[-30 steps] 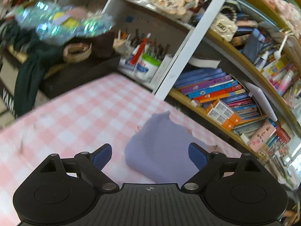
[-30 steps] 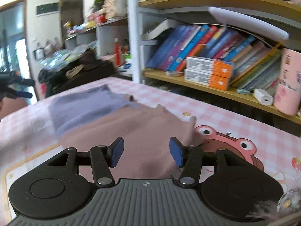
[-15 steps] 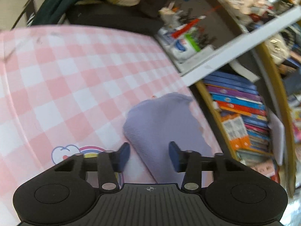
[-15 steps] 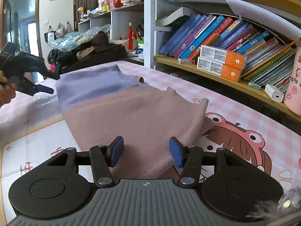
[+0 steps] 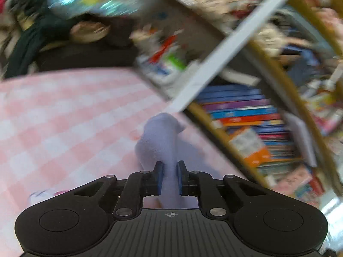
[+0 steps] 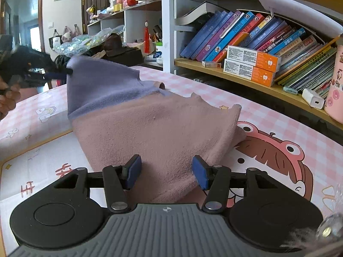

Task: Fold clothes
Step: 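Grasp the lavender corner with the left gripper and lift it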

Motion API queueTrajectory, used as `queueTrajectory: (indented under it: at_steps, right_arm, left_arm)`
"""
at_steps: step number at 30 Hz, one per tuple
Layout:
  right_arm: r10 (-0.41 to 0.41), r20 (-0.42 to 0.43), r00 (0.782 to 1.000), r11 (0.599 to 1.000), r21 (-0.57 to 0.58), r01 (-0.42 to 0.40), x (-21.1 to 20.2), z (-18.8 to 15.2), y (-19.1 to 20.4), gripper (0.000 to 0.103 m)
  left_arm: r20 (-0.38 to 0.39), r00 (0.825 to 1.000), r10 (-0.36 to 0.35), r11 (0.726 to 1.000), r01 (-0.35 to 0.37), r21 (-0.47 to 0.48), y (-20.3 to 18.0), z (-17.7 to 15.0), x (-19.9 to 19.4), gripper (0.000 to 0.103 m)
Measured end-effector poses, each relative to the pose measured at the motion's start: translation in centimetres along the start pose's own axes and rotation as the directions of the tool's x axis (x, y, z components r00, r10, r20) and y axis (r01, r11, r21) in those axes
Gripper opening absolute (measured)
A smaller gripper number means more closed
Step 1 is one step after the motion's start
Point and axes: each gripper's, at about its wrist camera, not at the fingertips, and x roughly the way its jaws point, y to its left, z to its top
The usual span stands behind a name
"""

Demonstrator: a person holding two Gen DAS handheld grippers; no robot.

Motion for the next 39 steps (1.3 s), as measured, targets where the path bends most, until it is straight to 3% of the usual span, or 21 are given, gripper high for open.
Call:
queueTrajectory:
  at_steps: [2,6,8,14,16,19,21,22,23,25,26,27,28,30,33,37,39]
  right_arm:
    - [0.001,0.000,1.000,1.000,0.001,-0.001,0.0,0.0,0.0,0.051]
    - [0.004,0.000,1.000,1.000,0.004,-0.004,0.0,0.0,-0.2,0.051]
    - [0.007,-0.001,1.000,1.000,0.008,-0.007,0.0,0.0,-0.2,0.051]
    - [0.014,-0.002,1.000,1.000,0.016,-0.014,0.1,0.0,-0.3,0.051]
    - [0.015,-0.002,1.000,1.000,0.016,-0.014,0.0,0.0,-0.3,0.051]
    - [0.018,-0.003,1.000,1.000,0.022,-0.018,0.0,0.0,-0.3,0.051]
    - [0.021,-0.004,1.000,0.999,0.029,-0.021,-0.1,-0.1,-0.3,0.051]
    - [0.022,-0.005,1.000,0.999,0.033,-0.022,-0.1,-0.1,-0.4,0.051]
    - [0.025,-0.006,1.000,0.999,0.038,-0.024,-0.1,-0.1,-0.4,0.051]
    - [0.029,-0.008,1.000,0.999,0.046,-0.028,0.0,-0.1,-0.6,0.051]
    - [0.029,-0.009,1.000,0.998,0.047,-0.029,0.0,-0.1,-0.6,0.051]
    - [0.030,-0.009,1.000,0.998,0.048,-0.030,0.0,-0.1,-0.7,0.051]
    - [0.030,-0.009,1.000,0.998,0.047,-0.030,0.0,0.0,-0.7,0.051]
    - [0.029,-0.009,1.000,0.998,0.047,-0.029,0.0,-0.1,-0.6,0.051]
    - [0.029,-0.010,1.000,0.998,0.050,-0.029,0.0,0.0,-0.7,0.051]
    - [0.030,-0.010,0.999,0.998,0.051,-0.030,-0.1,0.0,-0.7,0.051]
    - [0.030,-0.010,0.999,0.998,0.051,-0.030,-0.1,0.0,-0.7,0.051]
  left_arm:
    - [-0.039,0.999,0.004,0.996,-0.007,-0.086,1.6,0.1,0.9,0.016]
    - [-0.067,0.998,0.013,0.987,-0.024,-0.161,3.0,-0.1,2.2,0.040]
    - [-0.057,0.998,0.012,0.980,-0.023,-0.197,3.2,-0.3,2.6,0.045]
    - [-0.004,1.000,0.015,0.959,-0.015,-0.284,3.3,-0.1,3.7,0.045]
    - [0.014,1.000,0.019,0.958,-0.015,-0.286,3.3,-0.3,3.9,0.038]
    - [0.009,0.999,0.039,0.969,-0.036,-0.246,3.1,-0.3,4.2,0.015]
    - [0.085,0.995,-0.042,0.992,0.051,-0.116,1.0,-0.4,2.4,0.012]
    - [0.120,0.989,-0.088,0.995,0.094,-0.039,-0.1,-0.5,1.4,0.012]
    - [0.152,0.976,-0.156,0.985,0.143,0.097,-1.8,-0.6,0.1,0.012]
    - [0.160,0.964,-0.213,0.955,0.171,0.242,-3.4,-0.9,-1.3,0.013]
    - [0.133,0.975,-0.176,0.961,0.141,0.239,-3.2,-0.6,-1.0,0.013]
    - [0.106,0.985,-0.136,0.967,0.109,0.229,-2.9,-0.3,-0.6,0.013]
    - [0.074,0.994,-0.077,0.986,0.065,0.154,-1.7,0.1,0.3,0.012]
    - [0.011,0.999,-0.031,1.000,0.031,0.006,0.4,0.4,1.8,0.012]
    - [-0.007,1.000,-0.023,0.996,0.023,-0.090,2.2,0.2,2.8,0.021]
    - [-0.052,0.999,-0.018,0.990,0.010,-0.141,2.6,-0.3,4.2,0.046]
    - [-0.041,0.999,-0.031,0.985,0.024,-0.171,3.0,-0.6,4.6,0.049]
